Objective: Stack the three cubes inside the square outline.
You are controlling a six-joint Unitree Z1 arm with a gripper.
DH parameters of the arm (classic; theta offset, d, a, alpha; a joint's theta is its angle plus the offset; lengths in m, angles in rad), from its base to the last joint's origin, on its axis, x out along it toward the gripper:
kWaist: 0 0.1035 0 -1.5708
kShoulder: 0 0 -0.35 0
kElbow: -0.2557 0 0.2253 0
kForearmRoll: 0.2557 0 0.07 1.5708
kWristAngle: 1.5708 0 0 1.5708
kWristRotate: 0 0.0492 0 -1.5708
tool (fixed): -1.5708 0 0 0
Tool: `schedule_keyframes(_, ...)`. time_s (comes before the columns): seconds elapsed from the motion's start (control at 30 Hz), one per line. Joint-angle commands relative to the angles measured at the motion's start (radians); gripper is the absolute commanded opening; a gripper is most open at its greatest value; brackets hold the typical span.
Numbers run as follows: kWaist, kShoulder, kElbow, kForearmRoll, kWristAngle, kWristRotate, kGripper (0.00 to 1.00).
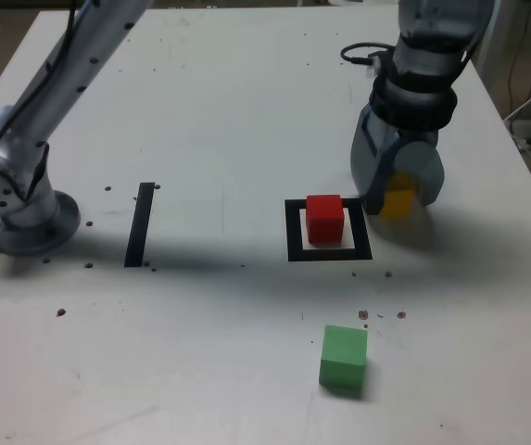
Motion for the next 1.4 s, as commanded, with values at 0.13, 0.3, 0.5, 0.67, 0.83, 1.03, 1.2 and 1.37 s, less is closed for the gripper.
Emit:
schedule_keyframes(0.13, -0.002, -0.023, 0.016, -0.002, 0.0, 0.003, 0.26)
schedule_keyframes(0.3, -0.02, -0.104, 0.067, 0.007, 0.0, 0.004, 0.26)
schedule_keyframes(0.5, -0.051, -0.227, 0.194, -0.006, 0.006, 0.004, 0.26)
schedule_keyframes(0.67, -0.081, -0.321, 0.302, -0.018, 0.019, 0.003, 0.26)
schedule_keyframes(0.83, -0.106, -0.361, 0.367, -0.027, 0.013, -0.005, 0.26)
schedule_keyframes(1.03, -0.123, -0.37, 0.414, -0.063, 0.002, -0.014, 0.26)
schedule_keyframes(1.2, -0.127, -0.357, 0.426, -0.101, 0.002, -0.016, 0.26)
schedule_keyframes(1.37, -0.126, -0.341, 0.417, -0.124, 0.01, -0.02, 0.26)
